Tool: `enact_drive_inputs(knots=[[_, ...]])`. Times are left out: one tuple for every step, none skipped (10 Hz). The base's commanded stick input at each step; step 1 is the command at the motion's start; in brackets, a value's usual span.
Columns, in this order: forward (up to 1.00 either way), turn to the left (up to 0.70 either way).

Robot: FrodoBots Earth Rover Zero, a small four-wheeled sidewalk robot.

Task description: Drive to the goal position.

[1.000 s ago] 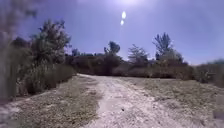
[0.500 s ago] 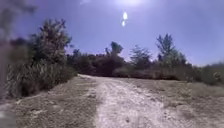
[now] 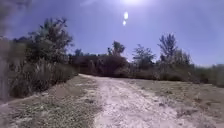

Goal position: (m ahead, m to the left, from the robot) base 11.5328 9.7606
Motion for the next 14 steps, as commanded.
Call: enact_drive_inputs(knots=[[0.7,0.0],[0.7,0.0],[0.7,0.0],[0.7,0.0],[0.7,0.0],[0.7,0.0],[0.7,0.0],[0.7,0.0],[0.7,0.0],[0.7,0.0],[0.7,0.0],[0.7,-0.02],[0.7,-0.27],[0.7,-0.35]])
